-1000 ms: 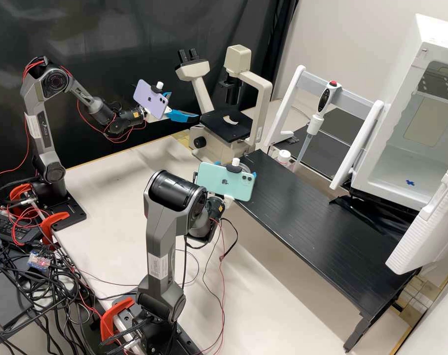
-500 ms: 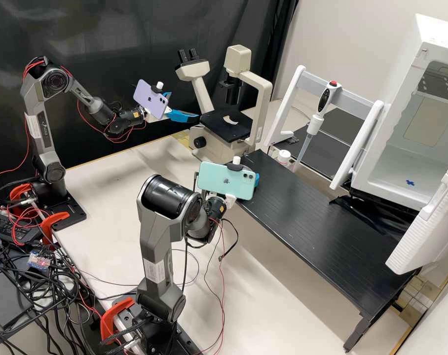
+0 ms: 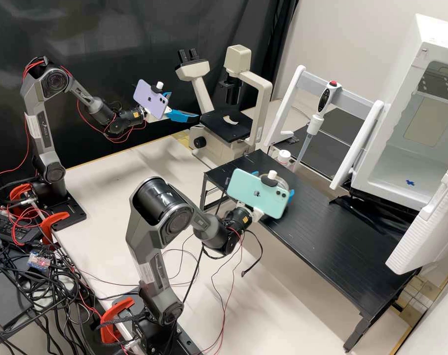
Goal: Move the petri dish to the incubator
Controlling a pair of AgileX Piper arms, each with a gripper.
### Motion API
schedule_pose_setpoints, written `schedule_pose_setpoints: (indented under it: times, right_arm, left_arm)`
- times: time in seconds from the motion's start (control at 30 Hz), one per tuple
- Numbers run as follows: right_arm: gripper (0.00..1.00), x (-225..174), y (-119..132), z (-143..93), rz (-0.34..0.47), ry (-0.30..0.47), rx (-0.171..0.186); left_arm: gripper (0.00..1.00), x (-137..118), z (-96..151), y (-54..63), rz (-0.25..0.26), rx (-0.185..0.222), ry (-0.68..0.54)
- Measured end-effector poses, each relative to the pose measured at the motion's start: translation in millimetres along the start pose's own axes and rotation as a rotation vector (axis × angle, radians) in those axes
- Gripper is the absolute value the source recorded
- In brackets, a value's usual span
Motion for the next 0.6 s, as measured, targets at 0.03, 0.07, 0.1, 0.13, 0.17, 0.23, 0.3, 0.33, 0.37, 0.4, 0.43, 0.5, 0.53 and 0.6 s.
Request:
schedule_pose_setpoints:
  times: [0.03, 0.07, 0.1, 0.13, 0.17, 0.23, 0.3, 0.33, 0.37, 0.4, 0.43, 0.5, 0.53, 0.6]
  right_arm:
    - [0.0, 1.3, 4.1, 2.3, 0.013, -0.007, 0.003]
    - [0.0, 4.7, 10.4, 7.1, 0.029, -0.019, 0.003]
    - [0.0, 7.1, 17.3, 13.3, 0.048, -0.036, 0.007]
    - [0.0, 8.8, 21.4, 16.2, 0.059, -0.043, 0.007]
    - [0.0, 12.0, 29.8, 21.6, 0.085, -0.057, 0.008]
    - [0.0, 17.1, 42.2, 28.1, 0.121, -0.072, 0.01]
    - [0.0, 21.1, 54.6, 35.7, 0.157, -0.088, 0.017]
    - [0.0, 24.2, 63.8, 39.8, 0.18, -0.098, 0.015]
    - [0.0, 27.1, 72.8, 44.1, 0.201, -0.112, 0.012]
    - [0.0, 29.5, 80.0, 45.8, 0.216, -0.119, 0.009]
    - [0.0, 31.6, 87.7, 50.1, 0.231, -0.136, 0.009]
    - [0.0, 35.4, 102.0, 54.0, 0.26, -0.153, 0.013]
    - [0.0, 38.8, 111.0, 55.8, 0.276, -0.16, 0.015]
    - [0.0, 43.0, 123.9, 59.0, 0.299, -0.174, 0.012]
  left_arm:
    - [1.0, 0.0, 0.0, 0.0, 0.0, 0.0, 0.0]
    - [1.0, 0.0, 0.0, 0.0, 0.0, 0.0, 0.0]
    - [1.0, 0.0, 0.0, 0.0, 0.0, 0.0, 0.0]
    - [1.0, 0.0, 0.0, 0.0, 0.0, 0.0, 0.0]
    - [1.0, 0.0, 0.0, 0.0, 0.0, 0.0, 0.0]
    - [1.0, 0.0, 0.0, 0.0, 0.0, 0.0, 0.0]
    - [1.0, 0.0, 0.0, 0.0, 0.0, 0.0, 0.0]
    - [1.0, 0.0, 0.0, 0.0, 0.0, 0.0, 0.0]
    - [1.0, 0.0, 0.0, 0.0, 0.0, 0.0, 0.0]
    - [1.0, 0.0, 0.0, 0.0, 0.0, 0.0, 0.0]
    - [1.0, 0.0, 0.0, 0.0, 0.0, 0.0, 0.0]
    - [1.0, 0.0, 0.0, 0.0, 0.0, 0.0, 0.0]
    - [1.0, 0.0, 0.0, 0.0, 0.0, 0.0, 0.0]
    - [1.0, 0.0, 0.0, 0.0, 0.0, 0.0, 0.0]
